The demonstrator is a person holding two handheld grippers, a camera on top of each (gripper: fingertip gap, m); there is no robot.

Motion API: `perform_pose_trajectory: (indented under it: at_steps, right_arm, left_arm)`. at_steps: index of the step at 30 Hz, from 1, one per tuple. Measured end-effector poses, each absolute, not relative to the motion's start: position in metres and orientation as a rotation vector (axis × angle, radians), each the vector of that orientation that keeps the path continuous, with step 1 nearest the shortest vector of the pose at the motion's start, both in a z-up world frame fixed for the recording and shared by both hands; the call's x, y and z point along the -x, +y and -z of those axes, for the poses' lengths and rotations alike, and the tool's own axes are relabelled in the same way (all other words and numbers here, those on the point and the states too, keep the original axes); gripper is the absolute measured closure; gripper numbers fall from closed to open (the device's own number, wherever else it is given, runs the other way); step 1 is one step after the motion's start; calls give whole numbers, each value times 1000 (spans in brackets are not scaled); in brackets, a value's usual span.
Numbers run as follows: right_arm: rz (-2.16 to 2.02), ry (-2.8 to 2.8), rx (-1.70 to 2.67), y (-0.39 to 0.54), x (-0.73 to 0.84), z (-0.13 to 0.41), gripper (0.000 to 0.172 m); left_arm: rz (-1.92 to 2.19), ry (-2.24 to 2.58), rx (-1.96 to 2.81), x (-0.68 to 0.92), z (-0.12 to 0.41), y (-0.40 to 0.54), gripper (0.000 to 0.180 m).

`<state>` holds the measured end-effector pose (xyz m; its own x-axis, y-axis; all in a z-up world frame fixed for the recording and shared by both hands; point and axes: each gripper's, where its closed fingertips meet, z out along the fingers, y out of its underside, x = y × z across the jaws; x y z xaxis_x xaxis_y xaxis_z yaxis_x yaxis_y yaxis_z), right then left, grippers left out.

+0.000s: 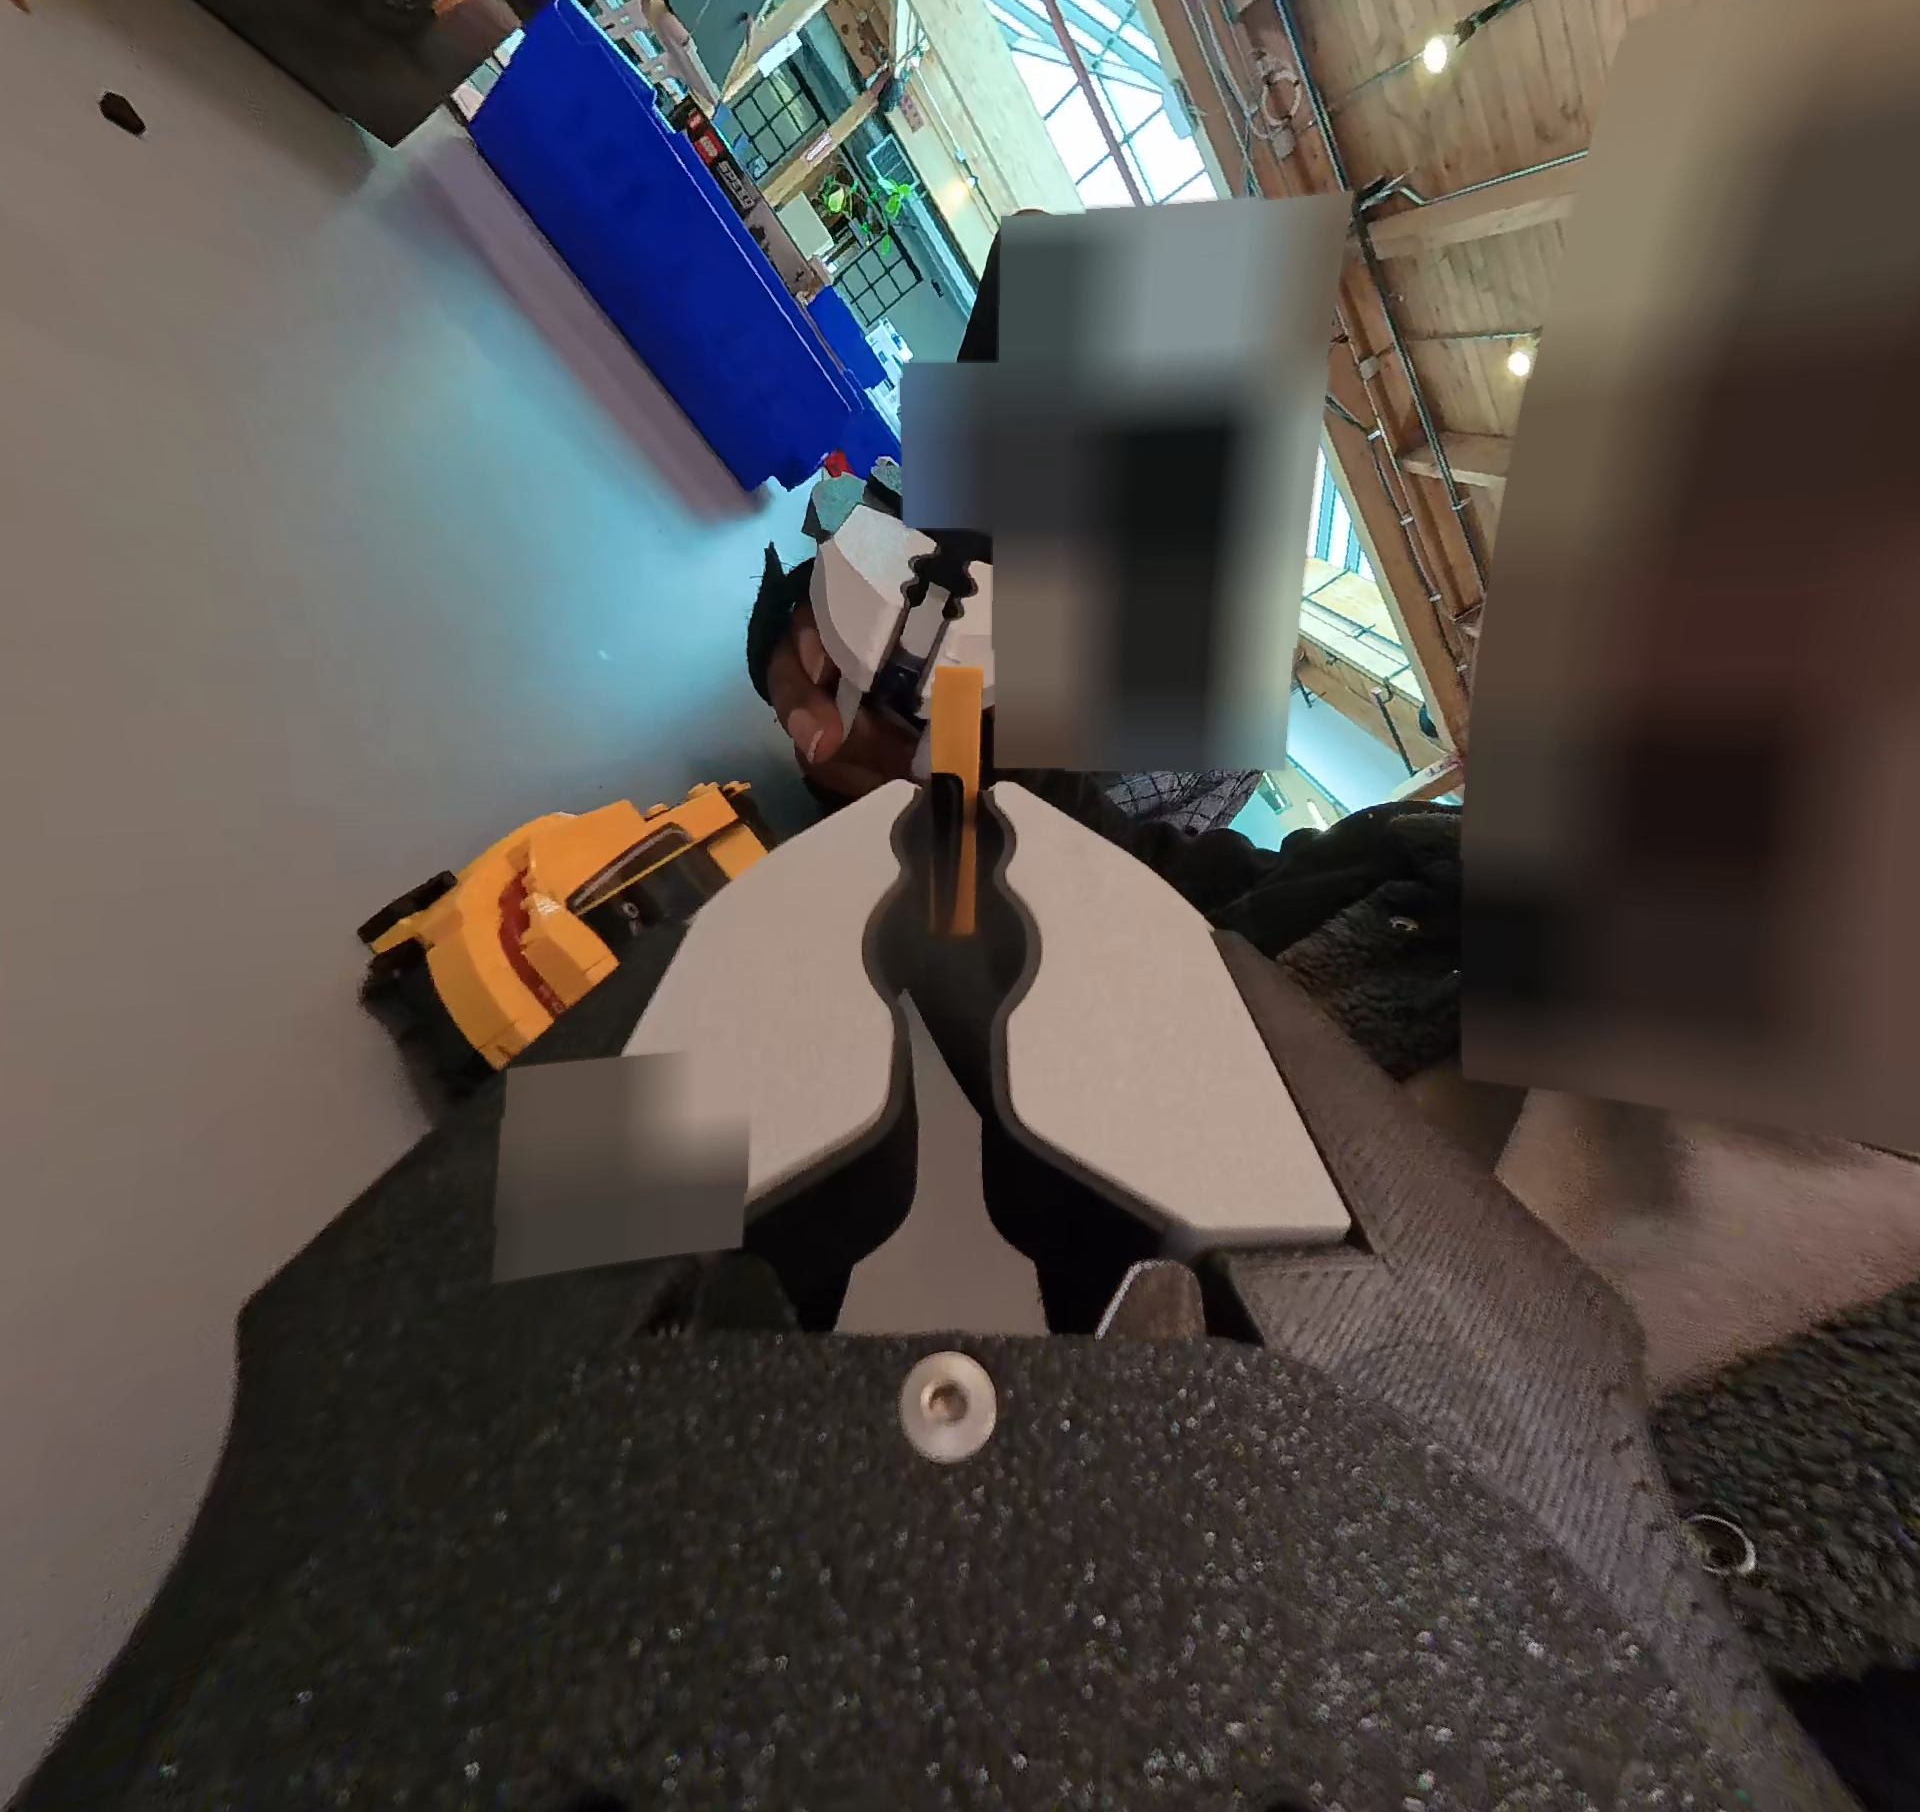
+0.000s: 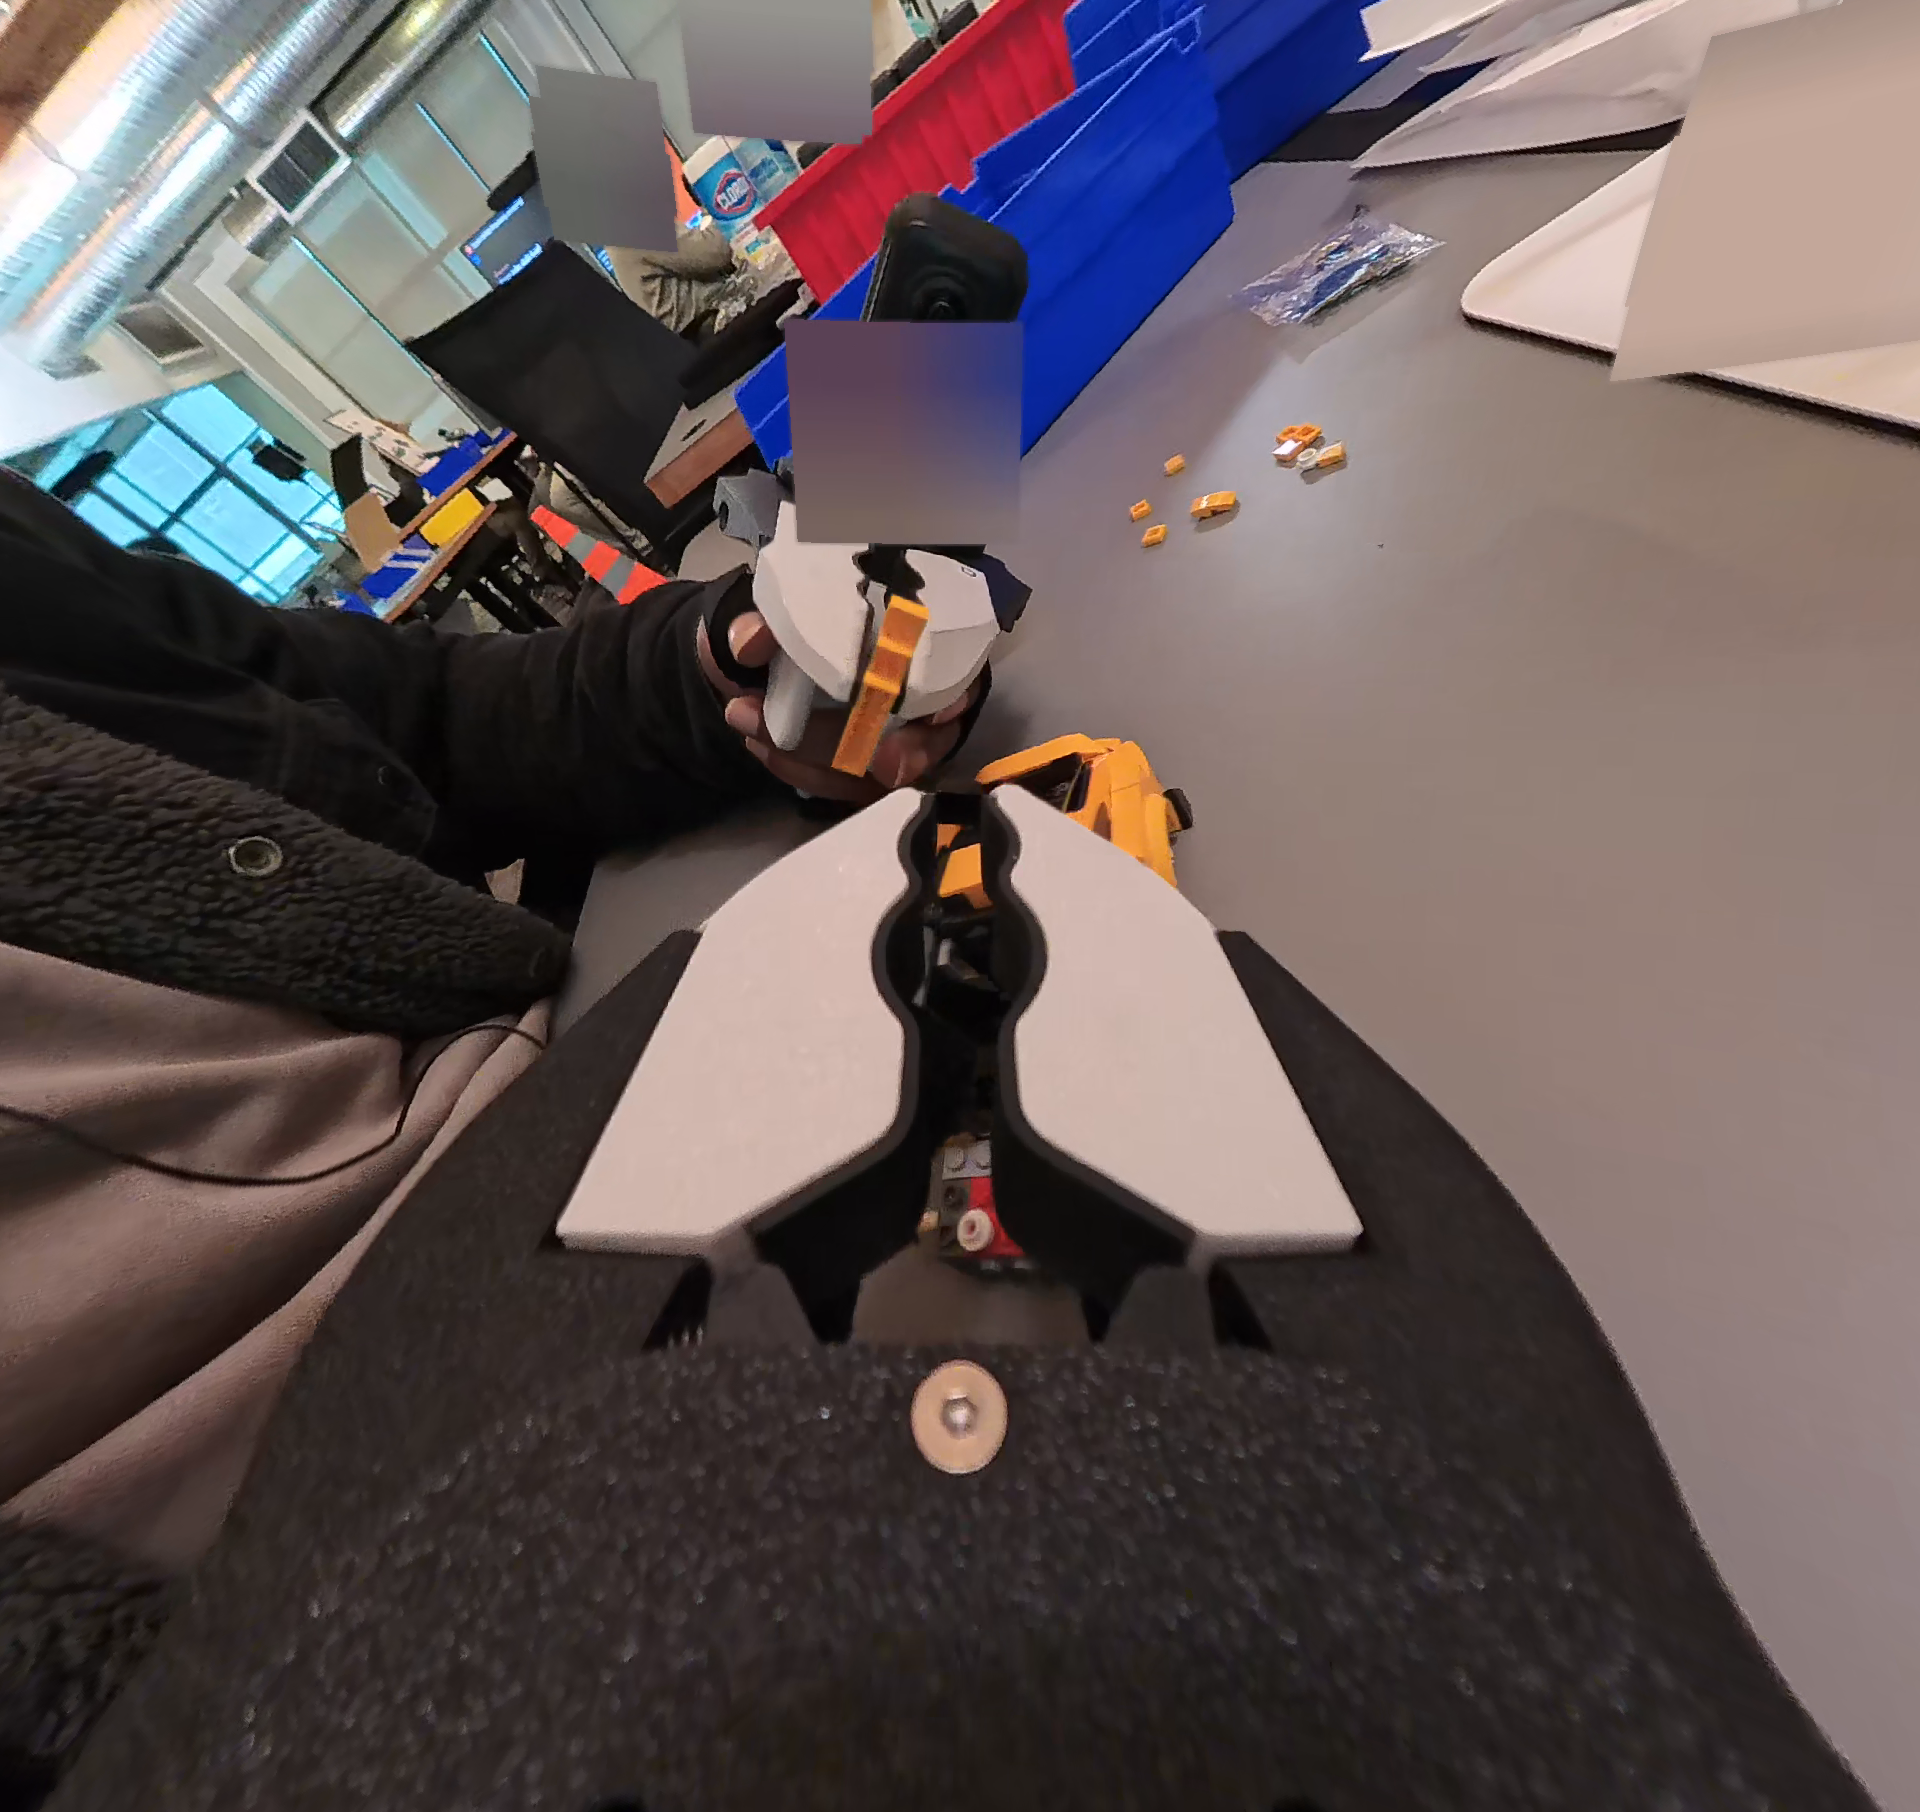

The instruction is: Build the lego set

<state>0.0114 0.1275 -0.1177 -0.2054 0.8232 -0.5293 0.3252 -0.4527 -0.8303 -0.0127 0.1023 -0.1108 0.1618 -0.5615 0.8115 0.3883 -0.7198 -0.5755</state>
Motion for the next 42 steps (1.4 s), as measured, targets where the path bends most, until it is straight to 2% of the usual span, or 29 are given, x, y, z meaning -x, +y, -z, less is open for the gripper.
perform_pose_trajectory:
  at_steps: [30, 42]
  right_arm:
    - [-1897, -1266, 1626, 98, 0, 95, 164]
    - [-1815, -1520, 1597, 80, -8, 105, 163]
  left_arm:
    - [1562, 240, 1678, -11, 101, 94, 172]
    - [1286, 532, 1769, -27, 114, 80, 173]
